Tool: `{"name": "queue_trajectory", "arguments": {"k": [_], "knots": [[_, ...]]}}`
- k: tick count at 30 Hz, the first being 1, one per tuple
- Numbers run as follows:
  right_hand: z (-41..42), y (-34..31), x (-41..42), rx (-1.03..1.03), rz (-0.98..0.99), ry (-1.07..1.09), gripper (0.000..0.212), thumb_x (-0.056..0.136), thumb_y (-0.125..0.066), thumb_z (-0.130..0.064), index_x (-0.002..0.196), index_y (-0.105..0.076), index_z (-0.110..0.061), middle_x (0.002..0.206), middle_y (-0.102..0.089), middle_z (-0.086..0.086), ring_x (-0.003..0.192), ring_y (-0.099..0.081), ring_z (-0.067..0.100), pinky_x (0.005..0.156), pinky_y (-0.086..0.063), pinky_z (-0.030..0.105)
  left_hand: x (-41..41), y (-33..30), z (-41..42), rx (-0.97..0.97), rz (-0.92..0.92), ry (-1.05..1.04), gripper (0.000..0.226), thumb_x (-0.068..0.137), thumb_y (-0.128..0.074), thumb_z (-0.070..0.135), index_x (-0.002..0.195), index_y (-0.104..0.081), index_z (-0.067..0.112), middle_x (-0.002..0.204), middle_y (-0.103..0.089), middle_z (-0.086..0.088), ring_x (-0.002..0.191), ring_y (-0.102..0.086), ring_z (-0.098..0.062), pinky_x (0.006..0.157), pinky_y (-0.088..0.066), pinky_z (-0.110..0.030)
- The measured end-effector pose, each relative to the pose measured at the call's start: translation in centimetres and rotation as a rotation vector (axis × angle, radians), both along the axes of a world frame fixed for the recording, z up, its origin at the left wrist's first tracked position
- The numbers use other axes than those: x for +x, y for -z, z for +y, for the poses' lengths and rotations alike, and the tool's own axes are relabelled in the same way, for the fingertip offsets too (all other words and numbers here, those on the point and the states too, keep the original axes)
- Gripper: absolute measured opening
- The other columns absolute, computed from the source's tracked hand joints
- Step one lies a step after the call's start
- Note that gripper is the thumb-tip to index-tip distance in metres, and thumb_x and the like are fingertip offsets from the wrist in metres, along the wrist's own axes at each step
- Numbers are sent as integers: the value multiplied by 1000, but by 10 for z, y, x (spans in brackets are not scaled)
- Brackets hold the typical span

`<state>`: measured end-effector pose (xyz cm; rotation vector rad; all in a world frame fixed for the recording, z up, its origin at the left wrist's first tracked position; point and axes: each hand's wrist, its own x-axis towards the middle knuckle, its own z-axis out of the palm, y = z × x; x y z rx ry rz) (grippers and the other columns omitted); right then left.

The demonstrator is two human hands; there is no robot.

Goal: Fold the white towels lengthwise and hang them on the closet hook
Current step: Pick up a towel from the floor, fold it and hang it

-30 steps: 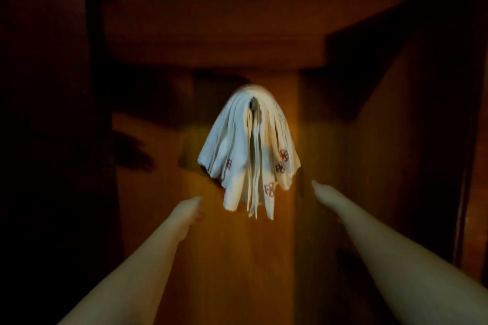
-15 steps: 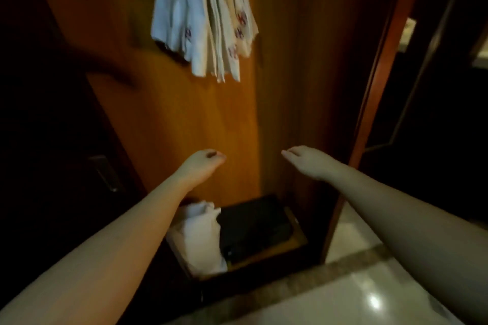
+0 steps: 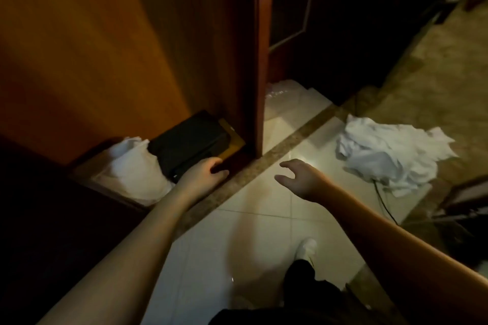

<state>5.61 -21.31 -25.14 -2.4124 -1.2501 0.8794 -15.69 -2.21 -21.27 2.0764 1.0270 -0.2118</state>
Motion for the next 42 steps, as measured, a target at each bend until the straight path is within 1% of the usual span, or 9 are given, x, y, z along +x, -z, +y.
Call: {"name": "queue_trajectory", "arguments": {"k": [3, 5, 8, 12, 17, 21, 27, 36, 42], "knots": [[-44, 21, 36, -48, 10, 101, 62, 96, -52, -58, 146, -48, -22, 151, -47, 1, 138, -43, 21, 113, -34, 37, 52, 21, -31, -25, 16, 68, 54, 98, -55, 48, 147, -44, 28, 147, -49, 1, 129, -51, -18, 88, -41, -30], [-66, 32, 58, -79, 3, 133, 61, 96, -51, -58, 147, -47, -23, 152, -46, -1, 138, -43, 20, 111, -35, 37, 82, 32, -44, -41, 36, 101, 54, 98, -55, 47, 147, -45, 29, 147, -48, 2, 129, -49, -18, 87, -40, -31], [-103, 52, 113, -114, 49, 213, 60, 97, -52, -55, 146, -48, -21, 151, -46, 0, 137, -44, 20, 110, -36, 36, 151, 51, -62, -60, 87, 163, 55, 97, -56, 46, 148, -44, 28, 151, -45, 2, 135, -46, -19, 97, -42, -34], [-143, 71, 191, -206, 92, 272, 61, 97, -51, -53, 148, -46, -20, 153, -45, 1, 139, -42, 22, 111, -35, 35, 243, 68, -79, -33, 163, 239, 54, 96, -57, 46, 146, -45, 30, 151, -46, 2, 136, -45, -20, 101, -42, -35], [-187, 86, 283, -332, 75, 304, 58, 98, -52, -51, 147, -47, -19, 151, -46, 3, 136, -45, 24, 111, -39, 39, 353, 80, -99, 19, 207, 405, 52, 97, -56, 41, 145, -48, 22, 151, -46, -1, 135, -46, -20, 109, -41, -37], [-213, 98, 343, -398, 77, 377, 55, 99, -51, -49, 145, -49, -18, 149, -49, 5, 134, -48, 26, 109, -42, 40, 432, 93, -113, 17, 222, 514, 49, 100, -57, 31, 145, -49, 14, 151, -46, -6, 135, -47, -21, 103, -36, -25], [-222, 126, 427, -483, 155, 510, 54, 101, -47, -47, 146, -48, -19, 148, -47, 5, 134, -47, 27, 108, -42, 42, 552, 131, -105, -12, 262, 632, 49, 99, -57, 34, 144, -50, 14, 150, -47, -6, 134, -47, -22, 106, -37, -30], [-190, 180, 576, -533, 256, 728, 50, 101, -48, -42, 143, -51, -16, 147, -49, 9, 133, -48, 29, 106, -43, 38, 767, 207, -61, -39, 326, 784, 47, 99, -53, 39, 142, -51, 20, 149, -49, -2, 129, -51, -23, 96, -41, -32], [-162, 234, 660, -533, 393, 837, 50, 103, -47, -39, 146, -47, -13, 150, -45, 13, 135, -46, 30, 107, -39, 36, 871, 263, -36, -22, 445, 878, 34, 98, -51, 30, 127, -61, 16, 128, -63, -11, 110, -60, -29, 83, -46, -31]]}}
